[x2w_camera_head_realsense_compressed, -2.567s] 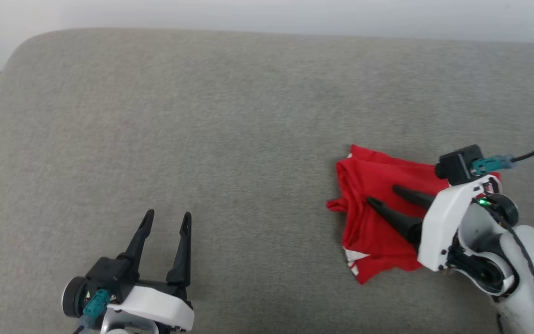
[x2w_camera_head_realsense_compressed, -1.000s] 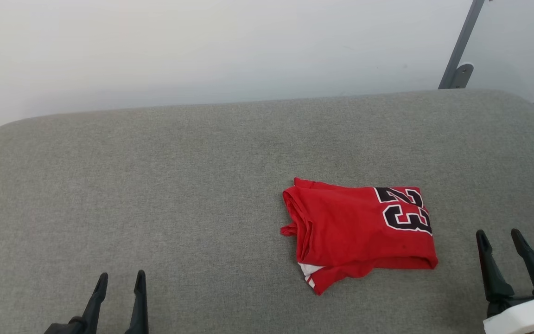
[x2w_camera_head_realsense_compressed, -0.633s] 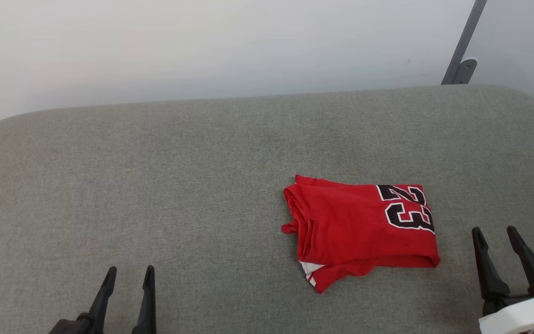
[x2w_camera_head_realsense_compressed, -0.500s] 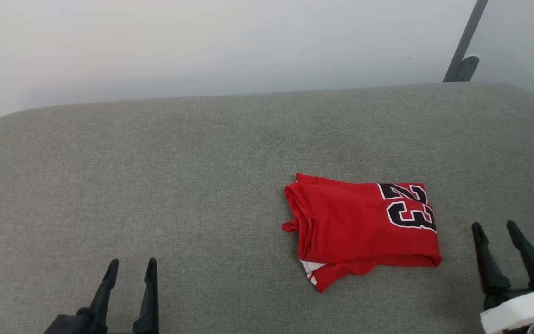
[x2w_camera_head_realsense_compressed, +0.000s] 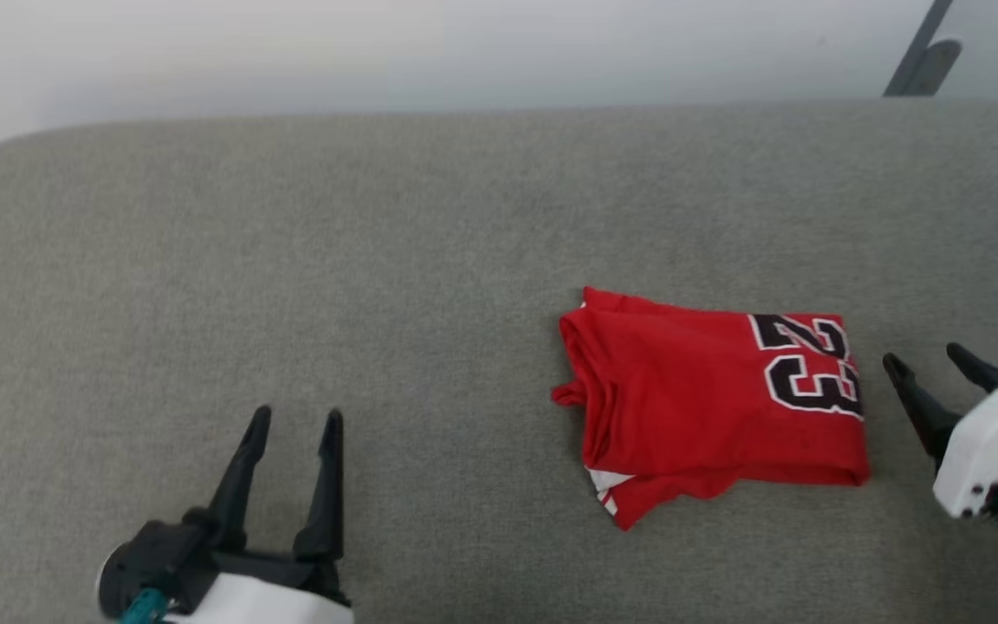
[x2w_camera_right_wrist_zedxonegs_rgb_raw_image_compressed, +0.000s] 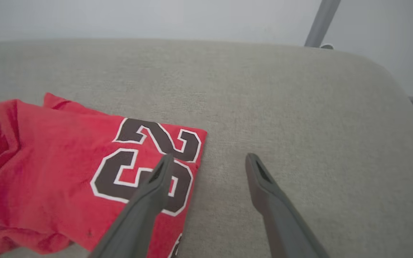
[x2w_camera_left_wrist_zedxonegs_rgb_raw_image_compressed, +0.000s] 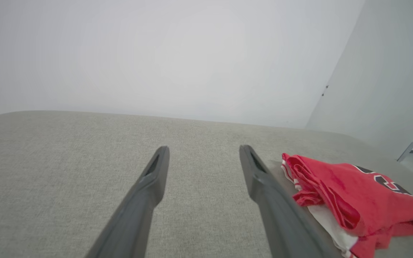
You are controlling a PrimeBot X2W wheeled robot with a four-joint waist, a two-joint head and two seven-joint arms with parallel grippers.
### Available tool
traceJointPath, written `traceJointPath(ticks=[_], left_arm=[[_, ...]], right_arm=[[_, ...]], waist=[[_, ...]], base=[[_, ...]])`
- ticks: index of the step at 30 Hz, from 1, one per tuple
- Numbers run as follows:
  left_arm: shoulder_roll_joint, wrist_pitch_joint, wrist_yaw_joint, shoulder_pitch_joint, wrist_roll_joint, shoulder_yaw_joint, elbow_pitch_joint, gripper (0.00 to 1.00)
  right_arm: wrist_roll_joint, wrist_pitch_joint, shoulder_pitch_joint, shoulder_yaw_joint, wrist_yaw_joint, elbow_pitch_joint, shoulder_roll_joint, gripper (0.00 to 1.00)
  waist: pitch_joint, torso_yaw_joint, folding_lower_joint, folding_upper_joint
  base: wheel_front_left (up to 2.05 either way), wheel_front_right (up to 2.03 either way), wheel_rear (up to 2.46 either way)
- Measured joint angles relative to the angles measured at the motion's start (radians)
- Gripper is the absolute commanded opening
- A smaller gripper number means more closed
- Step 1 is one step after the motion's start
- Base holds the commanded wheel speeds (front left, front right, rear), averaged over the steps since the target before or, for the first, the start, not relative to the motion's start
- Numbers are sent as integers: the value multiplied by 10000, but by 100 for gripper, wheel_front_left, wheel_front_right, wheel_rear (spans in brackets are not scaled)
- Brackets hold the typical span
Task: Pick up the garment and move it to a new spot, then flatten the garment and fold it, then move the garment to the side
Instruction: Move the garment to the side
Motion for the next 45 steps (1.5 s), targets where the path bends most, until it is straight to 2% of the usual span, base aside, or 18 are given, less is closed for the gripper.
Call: traceJointPath(ticks=[7,10,17,18,20,21,25,30,40,45], left_arm=[[-180,2,0,-655,-29,-610,144,100],[-226,0,0,-934,-29,-769,192,100],[-291,0,0,-1395,100,-1035,437,100],[-299,0,0,-1432,151,-1030,474,100],[-305,0,0,-1473,174,-988,518,100],[-303,2,0,-1499,215,-982,548,100],[-192,0,0,-1627,337,-980,723,100],[100,0,0,-1819,376,-1103,863,100],[1016,0,0,-3505,506,-1871,936,100],[1327,0,-2,-4882,621,-2238,986,100]], right_arm=[[740,3039,-963,907,0,182,-936,100],[1170,4153,-1096,1160,0,261,-1133,100],[1891,5175,-1314,1243,0,447,-1360,100],[1939,5244,-1363,1254,0,460,-1363,82],[2011,5290,-1483,1336,0,433,-1325,20],[2073,5288,-1558,1361,0,435,-1289,0],[2205,5012,-1705,1425,6,458,-1041,0],[2393,4314,-1851,1034,46,727,-995,0],[2311,2947,-2507,-1133,4,2364,-2420,0],[1904,1950,-3425,-1758,2,3545,-2711,0]], waist=[[673,459,0,0],[957,661,0,0],[1518,1041,0,0],[1579,1057,0,0],[1678,1037,0,0],[1706,994,0,0],[1781,731,0,0],[1834,186,-1,0],[2621,-1006,0,0],[3419,-1364,0,0]], base=[[0,0,0],[0,0,0],[0,0,0],[0,0,0],[0,0,0],[0,0,0],[0,0,0],[0,0,0],[0,0,0],[0,0,0]])
